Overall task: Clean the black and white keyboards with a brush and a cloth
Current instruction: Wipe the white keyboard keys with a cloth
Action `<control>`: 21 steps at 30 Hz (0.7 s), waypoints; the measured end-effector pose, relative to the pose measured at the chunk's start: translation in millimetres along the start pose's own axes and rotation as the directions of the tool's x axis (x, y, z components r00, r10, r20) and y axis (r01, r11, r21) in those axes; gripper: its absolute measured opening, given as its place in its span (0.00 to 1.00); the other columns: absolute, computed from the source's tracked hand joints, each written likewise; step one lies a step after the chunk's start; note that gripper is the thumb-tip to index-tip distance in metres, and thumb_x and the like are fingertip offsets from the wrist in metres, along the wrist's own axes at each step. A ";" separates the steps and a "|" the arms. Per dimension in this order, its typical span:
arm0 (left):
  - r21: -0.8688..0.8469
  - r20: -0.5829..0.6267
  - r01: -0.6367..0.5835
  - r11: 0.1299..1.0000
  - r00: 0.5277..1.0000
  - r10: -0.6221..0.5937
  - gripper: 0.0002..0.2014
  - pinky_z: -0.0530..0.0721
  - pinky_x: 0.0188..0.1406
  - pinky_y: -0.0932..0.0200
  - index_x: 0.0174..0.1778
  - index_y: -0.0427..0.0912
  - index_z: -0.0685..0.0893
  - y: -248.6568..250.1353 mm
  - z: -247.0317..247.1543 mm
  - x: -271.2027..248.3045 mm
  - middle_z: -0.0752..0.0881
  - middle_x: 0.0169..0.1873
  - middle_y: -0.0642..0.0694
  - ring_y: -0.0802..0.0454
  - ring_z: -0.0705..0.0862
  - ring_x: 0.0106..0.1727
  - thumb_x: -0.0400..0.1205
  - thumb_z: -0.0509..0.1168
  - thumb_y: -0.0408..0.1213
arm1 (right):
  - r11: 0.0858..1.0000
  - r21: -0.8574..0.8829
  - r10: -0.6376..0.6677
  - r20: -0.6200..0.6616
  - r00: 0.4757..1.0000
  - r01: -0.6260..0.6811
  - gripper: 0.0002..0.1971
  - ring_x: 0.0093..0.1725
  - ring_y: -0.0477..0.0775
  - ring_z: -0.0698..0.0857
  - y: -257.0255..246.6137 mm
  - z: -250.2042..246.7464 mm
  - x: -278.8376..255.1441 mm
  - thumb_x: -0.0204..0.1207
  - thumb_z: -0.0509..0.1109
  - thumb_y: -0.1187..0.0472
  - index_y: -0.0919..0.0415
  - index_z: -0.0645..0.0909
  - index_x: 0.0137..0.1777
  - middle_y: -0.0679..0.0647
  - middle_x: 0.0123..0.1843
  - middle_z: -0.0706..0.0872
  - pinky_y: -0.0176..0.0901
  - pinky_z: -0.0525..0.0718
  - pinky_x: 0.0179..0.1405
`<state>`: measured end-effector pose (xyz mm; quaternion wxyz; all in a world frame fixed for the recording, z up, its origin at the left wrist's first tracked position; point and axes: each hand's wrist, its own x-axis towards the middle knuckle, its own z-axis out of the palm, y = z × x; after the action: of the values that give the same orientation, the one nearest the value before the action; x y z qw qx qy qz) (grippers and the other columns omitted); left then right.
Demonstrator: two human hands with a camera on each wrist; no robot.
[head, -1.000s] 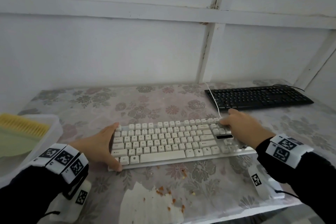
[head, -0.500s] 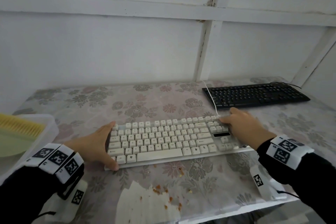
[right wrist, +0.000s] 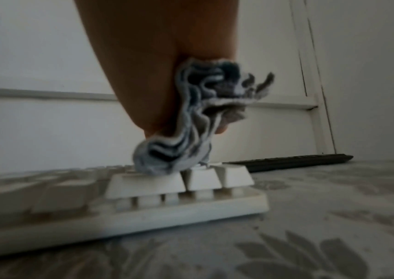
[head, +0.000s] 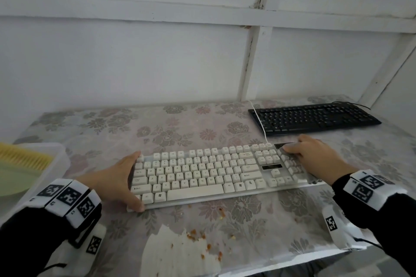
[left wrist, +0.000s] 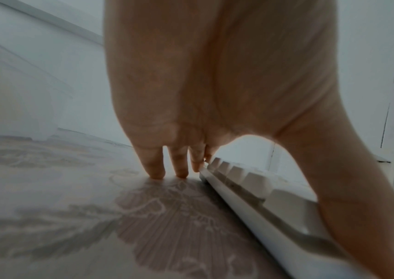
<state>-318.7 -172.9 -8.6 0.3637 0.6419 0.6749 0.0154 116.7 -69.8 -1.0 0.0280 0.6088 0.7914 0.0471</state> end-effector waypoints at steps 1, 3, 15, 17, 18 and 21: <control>-0.002 -0.001 0.002 1.000 1.000 -0.002 0.89 0.58 0.80 0.56 0.83 0.47 0.37 -0.4 0.3 -0.1 0.50 0.82 0.51 0.53 0.56 0.81 0.26 0.71 0.76 | 1.000 -0.008 0.021 0.007 1.000 -0.021 0.16 0.41 0.51 0.73 3.0 0.3 0.0 0.83 0.58 0.57 0.38 0.82 0.61 0.44 0.38 0.65 0.37 0.68 0.31; -0.010 0.002 0.001 1.000 1.000 -0.001 0.89 0.58 0.80 0.56 0.83 0.47 0.37 -1.0 0.8 0.1 0.51 0.82 0.51 0.53 0.56 0.80 0.26 0.71 0.76 | 0.996 0.003 0.094 0.019 0.995 -0.094 0.14 0.41 0.53 0.72 8.9 -1.2 -1.0 0.84 0.59 0.54 0.40 0.83 0.61 0.44 0.38 0.65 0.40 0.73 0.34; -0.013 0.007 0.003 1.000 1.000 -0.003 0.88 0.59 0.80 0.56 0.83 0.48 0.36 -3.0 0.0 3.3 0.51 0.82 0.51 0.53 0.57 0.80 0.28 0.73 0.74 | 0.960 0.067 0.271 0.038 0.962 -0.273 0.15 0.37 0.52 0.78 28.5 -12.2 1.7 0.84 0.59 0.55 0.51 0.85 0.62 0.52 0.46 0.78 0.41 0.76 0.37; -0.017 0.006 0.004 1.000 1.000 -0.004 0.88 0.59 0.80 0.56 0.83 0.48 0.36 -3.3 -0.2 4.1 0.51 0.82 0.51 0.53 0.57 0.80 0.28 0.73 0.74 | 0.977 0.142 0.161 -0.013 0.987 -0.158 0.14 0.34 0.47 0.73 11.0 -13.0 2.1 0.84 0.59 0.51 0.46 0.84 0.62 0.47 0.39 0.68 0.33 0.65 0.28; -0.021 0.005 0.003 1.000 1.000 -0.003 0.88 0.59 0.80 0.55 0.83 0.48 0.36 -3.9 -0.2 4.1 0.51 0.82 0.51 0.53 0.57 0.80 0.28 0.73 0.74 | 0.982 0.158 0.103 -0.005 0.995 -0.101 0.14 0.34 0.46 0.72 2.3 -11.0 2.5 0.84 0.59 0.51 0.44 0.84 0.61 0.46 0.38 0.66 0.32 0.62 0.28; -0.025 0.002 -0.005 1.000 1.000 0.005 0.88 0.59 0.80 0.55 0.83 0.48 0.37 -5.0 1.3 2.8 0.51 0.82 0.52 0.53 0.57 0.80 0.28 0.73 0.75 | 0.998 0.064 0.015 0.022 1.000 -0.017 0.14 0.37 0.49 0.71 -7.9 2.4 4.5 0.84 0.58 0.56 0.43 0.85 0.60 0.44 0.38 0.65 0.32 0.61 0.28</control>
<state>-322.1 -171.9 -13.3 0.3723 0.6388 0.6728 0.0240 108.2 -67.3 -4.2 0.0167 0.6161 0.7873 0.0152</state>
